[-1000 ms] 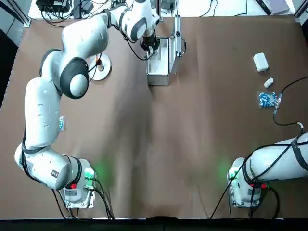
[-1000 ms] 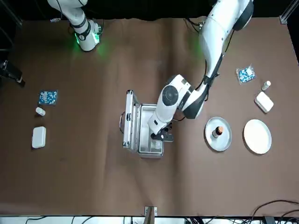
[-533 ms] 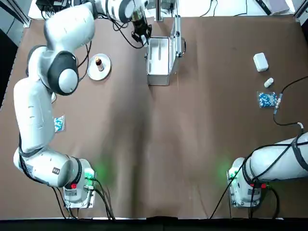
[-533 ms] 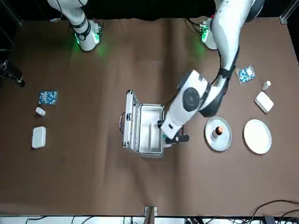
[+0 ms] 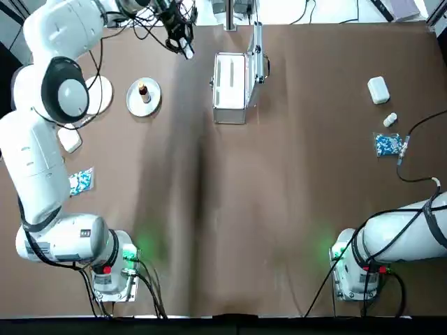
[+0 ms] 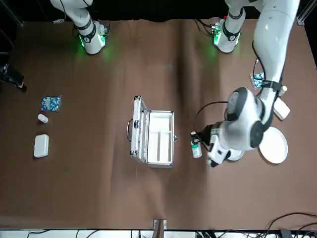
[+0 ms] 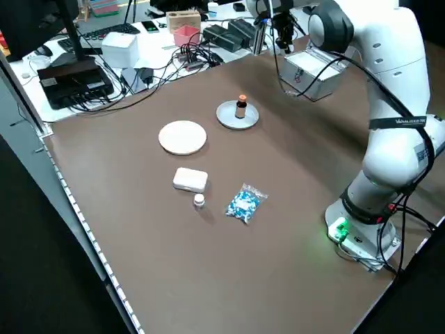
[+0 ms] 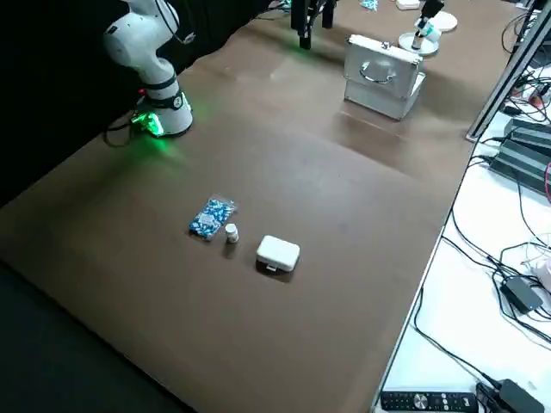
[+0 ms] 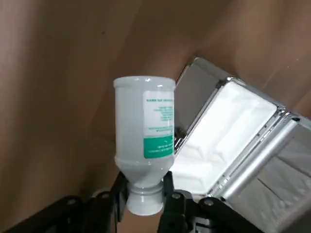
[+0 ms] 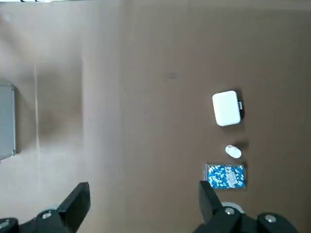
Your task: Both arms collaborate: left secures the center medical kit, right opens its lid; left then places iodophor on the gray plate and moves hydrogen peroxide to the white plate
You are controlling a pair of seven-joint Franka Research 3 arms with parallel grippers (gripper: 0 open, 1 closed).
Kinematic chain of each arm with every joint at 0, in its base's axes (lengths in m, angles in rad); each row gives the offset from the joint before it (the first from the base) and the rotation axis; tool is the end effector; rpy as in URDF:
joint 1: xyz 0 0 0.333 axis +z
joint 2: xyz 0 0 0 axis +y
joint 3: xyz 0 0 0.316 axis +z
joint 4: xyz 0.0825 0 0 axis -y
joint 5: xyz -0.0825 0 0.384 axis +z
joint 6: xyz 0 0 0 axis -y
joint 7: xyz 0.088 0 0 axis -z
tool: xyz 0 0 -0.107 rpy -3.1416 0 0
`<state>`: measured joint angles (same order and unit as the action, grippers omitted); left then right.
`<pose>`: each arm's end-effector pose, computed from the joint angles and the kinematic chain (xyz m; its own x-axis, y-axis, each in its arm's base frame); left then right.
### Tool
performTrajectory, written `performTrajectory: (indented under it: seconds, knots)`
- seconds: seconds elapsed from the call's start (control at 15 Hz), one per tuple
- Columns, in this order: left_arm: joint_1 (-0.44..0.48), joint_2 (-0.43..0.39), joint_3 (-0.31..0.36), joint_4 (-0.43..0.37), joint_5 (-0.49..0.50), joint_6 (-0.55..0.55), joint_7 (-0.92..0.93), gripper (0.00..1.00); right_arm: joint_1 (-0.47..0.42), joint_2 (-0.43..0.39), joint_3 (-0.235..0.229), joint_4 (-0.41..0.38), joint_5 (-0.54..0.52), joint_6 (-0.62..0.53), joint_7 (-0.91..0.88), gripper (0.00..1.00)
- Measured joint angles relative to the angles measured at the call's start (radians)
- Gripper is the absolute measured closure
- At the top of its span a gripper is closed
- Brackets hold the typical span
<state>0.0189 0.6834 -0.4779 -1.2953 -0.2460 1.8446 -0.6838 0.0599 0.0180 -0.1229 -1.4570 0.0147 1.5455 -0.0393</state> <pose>0.6721 -0.2620 0.3789 0.8750 0.2819 -0.3936 0.4192 -0.8477 0.3250 0.5568 -0.0328 0.6659 0.9972 -0.0230 0.0710 -0.0224 -0.9997 -0.0096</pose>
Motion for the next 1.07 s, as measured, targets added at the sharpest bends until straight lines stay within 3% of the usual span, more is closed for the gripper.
performTrajectory:
  seconds: [0.53, 1.07]
  knots:
    - [0.304, -0.008, -0.004, 0.003, -0.278, -0.214, -0.02, 0.67, 0.0, 0.0, 0.001, 0.0, 0.0, 0.0, 0.0, 0.01]
    - [0.62, 0.029, 0.009, -0.021, -0.451, -0.353, -0.081, 0.67, 0.003, 0.0, 0.009, 0.0, 0.0, 0.0, 0.0, 0.01]
